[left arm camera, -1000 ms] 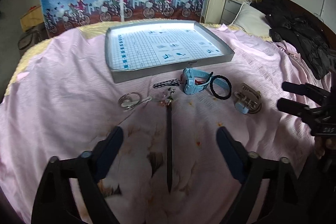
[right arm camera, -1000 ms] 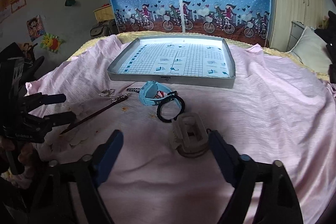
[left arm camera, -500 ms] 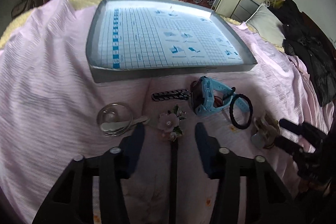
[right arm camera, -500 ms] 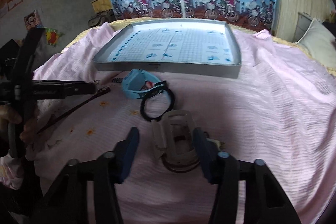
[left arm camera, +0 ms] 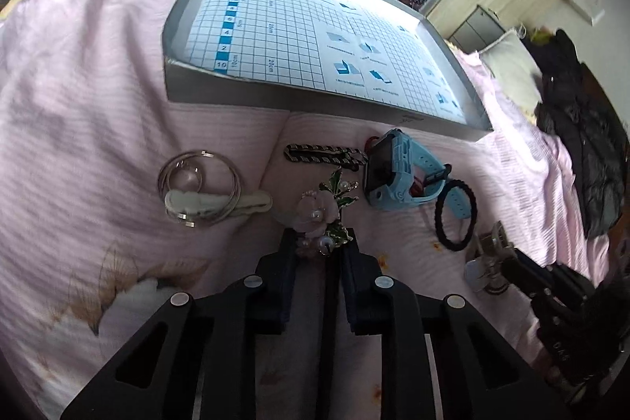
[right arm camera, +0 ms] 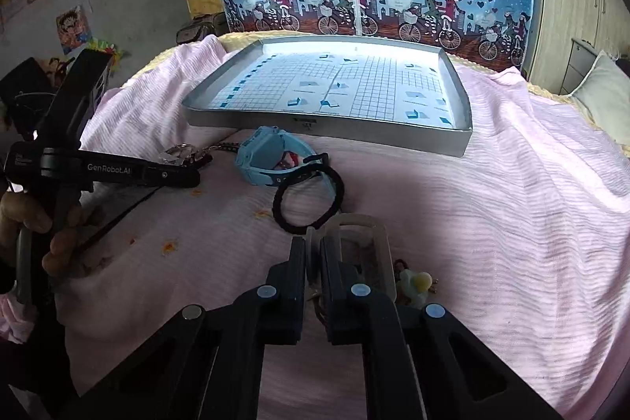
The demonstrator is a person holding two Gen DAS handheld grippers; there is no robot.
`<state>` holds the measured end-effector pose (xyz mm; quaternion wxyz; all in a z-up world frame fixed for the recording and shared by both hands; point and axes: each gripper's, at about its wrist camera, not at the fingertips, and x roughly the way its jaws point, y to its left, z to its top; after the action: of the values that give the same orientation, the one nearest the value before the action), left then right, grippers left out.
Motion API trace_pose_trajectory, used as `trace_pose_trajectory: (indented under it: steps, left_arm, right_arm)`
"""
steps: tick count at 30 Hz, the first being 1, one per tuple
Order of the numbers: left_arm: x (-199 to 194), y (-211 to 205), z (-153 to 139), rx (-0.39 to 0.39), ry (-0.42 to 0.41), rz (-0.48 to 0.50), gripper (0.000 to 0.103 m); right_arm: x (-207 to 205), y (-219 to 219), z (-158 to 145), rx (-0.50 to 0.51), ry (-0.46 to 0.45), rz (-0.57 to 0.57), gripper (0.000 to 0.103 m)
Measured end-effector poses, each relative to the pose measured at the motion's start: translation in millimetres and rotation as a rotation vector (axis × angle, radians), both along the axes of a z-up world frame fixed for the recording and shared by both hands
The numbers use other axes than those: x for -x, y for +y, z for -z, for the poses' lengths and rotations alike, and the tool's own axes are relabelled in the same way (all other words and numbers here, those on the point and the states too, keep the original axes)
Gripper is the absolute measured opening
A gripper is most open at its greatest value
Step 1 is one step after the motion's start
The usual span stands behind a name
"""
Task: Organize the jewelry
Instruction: 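Carry the hair stick into the tray and release it while the right gripper places the claw clip there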
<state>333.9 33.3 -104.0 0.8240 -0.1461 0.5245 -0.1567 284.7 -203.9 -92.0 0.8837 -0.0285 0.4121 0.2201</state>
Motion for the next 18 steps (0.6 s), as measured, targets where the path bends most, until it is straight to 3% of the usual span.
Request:
trace_pose_trajectory:
  steps: [9,16,18]
  left_arm:
    - [28.9,-2.3,-23.4,0.095,-0.011,-0.020,0.017]
    - [40.9,-31.3,-33.3,0.108,-0.040,0.019,0.017]
    - [40.2,-34.7,-32.3,0.115,-0.044,0.014,0.017]
  right_arm:
    - [-1.4,-24.7,-10.5,-0.229,0.034,0.032,0.005]
    - [-1.0,-43.0,-15.0,-0.369,0.055,0.071,0.005]
    - [-1.2,-50.0,-17.4,-0.451,0.060,0.075,0.005]
